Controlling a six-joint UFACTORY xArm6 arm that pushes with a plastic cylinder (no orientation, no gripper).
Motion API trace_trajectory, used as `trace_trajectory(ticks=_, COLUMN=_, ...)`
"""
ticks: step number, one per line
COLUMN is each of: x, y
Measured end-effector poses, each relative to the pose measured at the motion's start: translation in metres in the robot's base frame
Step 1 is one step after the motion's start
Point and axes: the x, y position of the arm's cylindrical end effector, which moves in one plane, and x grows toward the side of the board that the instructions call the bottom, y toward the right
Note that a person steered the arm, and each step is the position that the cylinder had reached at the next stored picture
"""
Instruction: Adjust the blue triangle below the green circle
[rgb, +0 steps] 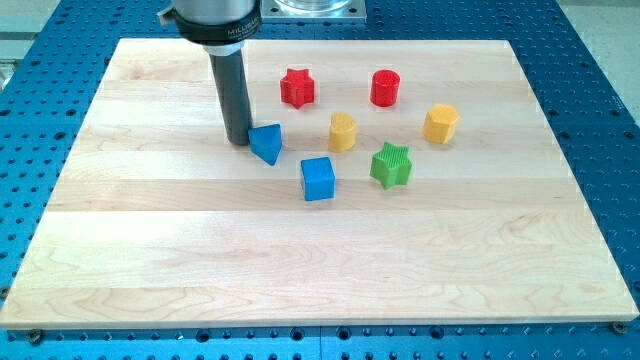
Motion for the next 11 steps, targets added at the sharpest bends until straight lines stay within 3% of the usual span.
trace_trajectory(ticks=3, x=-0.023, y=0.087)
trace_trajectory(ticks=5, x=0.019, y=0.061)
trace_trajectory(ticks=7, x=0.02, y=0.031)
trace_trajectory(ticks=9, x=-0.014, y=0.028)
trace_trajectory(ticks=11, x=0.003, y=0.013)
